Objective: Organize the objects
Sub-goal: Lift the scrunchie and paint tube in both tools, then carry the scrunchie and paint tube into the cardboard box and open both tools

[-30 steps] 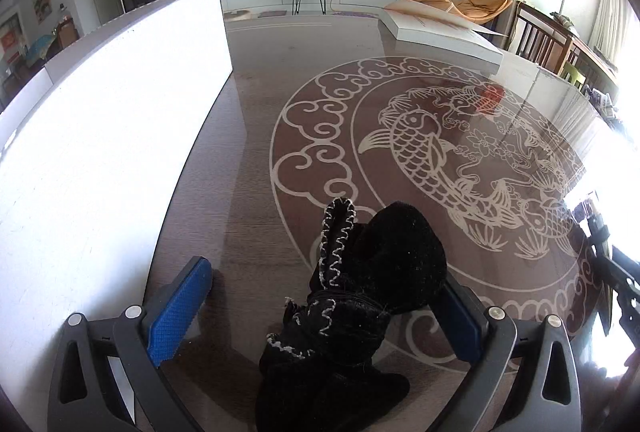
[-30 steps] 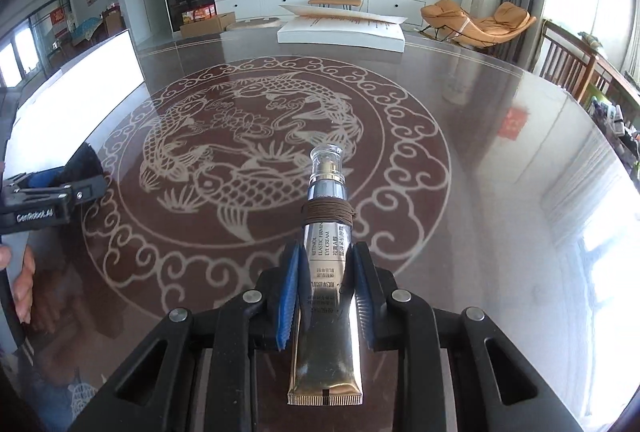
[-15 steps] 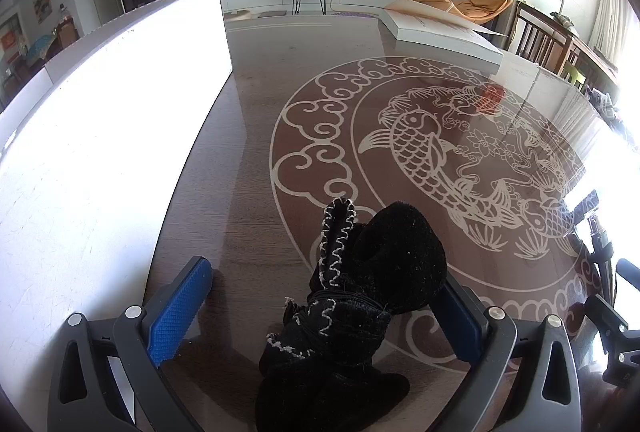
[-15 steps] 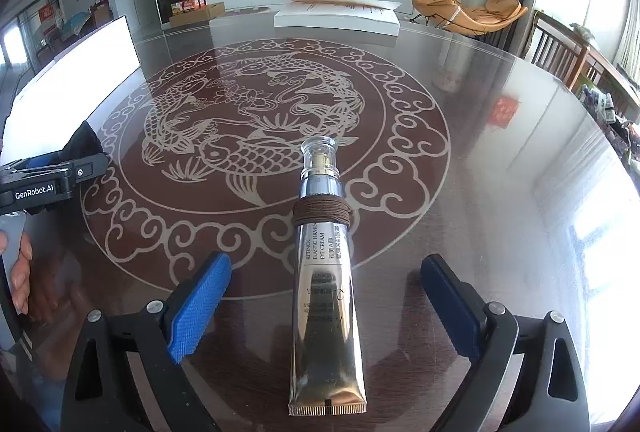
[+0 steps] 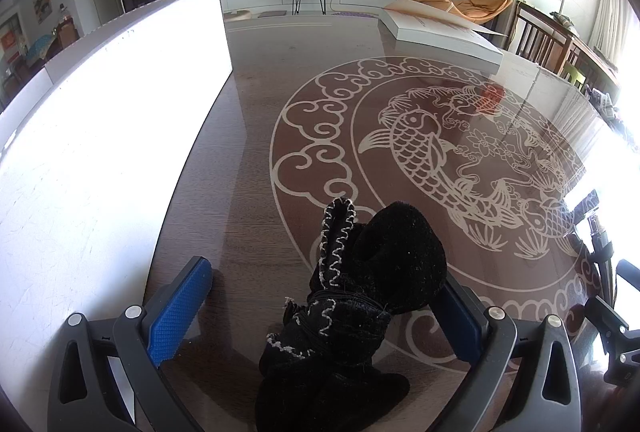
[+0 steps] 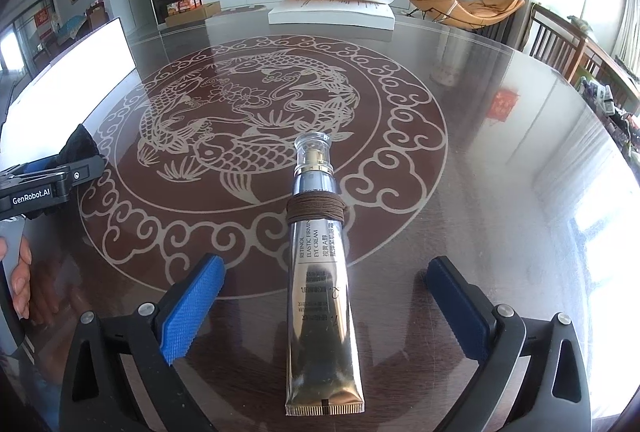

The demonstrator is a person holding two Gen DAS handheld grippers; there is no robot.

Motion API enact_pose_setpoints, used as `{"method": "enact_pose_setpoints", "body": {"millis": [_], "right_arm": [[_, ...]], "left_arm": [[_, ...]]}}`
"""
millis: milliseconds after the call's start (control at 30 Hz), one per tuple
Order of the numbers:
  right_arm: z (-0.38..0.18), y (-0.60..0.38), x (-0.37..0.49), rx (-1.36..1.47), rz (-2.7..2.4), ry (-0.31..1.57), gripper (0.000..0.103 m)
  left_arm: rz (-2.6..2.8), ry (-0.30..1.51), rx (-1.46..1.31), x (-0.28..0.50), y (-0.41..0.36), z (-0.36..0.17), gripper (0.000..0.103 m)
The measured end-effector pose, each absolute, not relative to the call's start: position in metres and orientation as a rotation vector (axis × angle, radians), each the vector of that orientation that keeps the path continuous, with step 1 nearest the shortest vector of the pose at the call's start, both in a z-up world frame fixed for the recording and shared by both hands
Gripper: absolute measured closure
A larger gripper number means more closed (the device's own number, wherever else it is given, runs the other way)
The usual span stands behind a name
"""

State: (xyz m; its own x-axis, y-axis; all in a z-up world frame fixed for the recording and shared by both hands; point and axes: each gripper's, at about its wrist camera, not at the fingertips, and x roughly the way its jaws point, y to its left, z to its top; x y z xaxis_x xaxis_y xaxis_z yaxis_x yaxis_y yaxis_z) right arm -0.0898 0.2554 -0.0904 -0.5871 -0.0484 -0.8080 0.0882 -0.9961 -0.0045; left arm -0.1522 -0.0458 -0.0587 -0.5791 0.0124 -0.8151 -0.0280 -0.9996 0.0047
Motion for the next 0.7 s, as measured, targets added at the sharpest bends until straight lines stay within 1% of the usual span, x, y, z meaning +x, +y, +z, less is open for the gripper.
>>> {"method": "enact_pose_setpoints", "body": {"millis": [33,67,100,133,167,200,267,333,433,567,700], "right_arm": [[-0.087,0.255,-0.087,1.353,-2.736,0.077,0.026],[-0.084,0.252,-0.086,1.329,-2.730,0.105,0.044],[-0.083,0.250,-0.086,1.337,-2.716,0.126,0.078],[-0.082,0.251,-0.086,1.347,-2.703,0.112,0.077],[-0.082,0.253,-0.086,1.354,-2.690,0.078,0.077],[-0.080,0.256,-0.086,1.360,-2.670,0.023,0.077],[-0.072,0.261,-0.082,1.337,-2.633,-0.106,0.077],[-0.058,0.257,-0.075,1.293,-2.619,-0.156,0.077],[-0.029,0.245,-0.069,1.215,-2.584,-0.237,0.077],[0.015,0.200,-0.068,1.095,-2.498,-0.277,0.077],[0.055,0.122,-0.070,0.984,-2.343,-0.277,0.077]], "left_arm": [[2.765,0.036,-1.434,-0.152,-0.045,-0.058,0.001],[2.758,0.046,-1.411,-0.149,-0.042,-0.057,0.008],[2.762,0.066,-1.364,-0.143,-0.039,-0.054,0.034],[2.761,0.068,-1.338,-0.137,-0.036,-0.051,0.058],[2.759,0.069,-1.334,-0.132,-0.032,-0.050,0.067],[2.741,0.046,-1.331,-0.127,-0.030,-0.048,0.070],[2.709,-0.032,-1.298,-0.114,-0.025,-0.043,0.072],[2.721,-0.056,-1.232,-0.095,-0.021,-0.030,0.072],[2.737,-0.144,-1.134,-0.066,-0.028,0.000,0.072],[2.788,-0.353,-1.010,-0.035,-0.072,0.053,0.072],[2.891,-0.429,-0.939,-0.016,-0.139,0.096,0.072]]}}
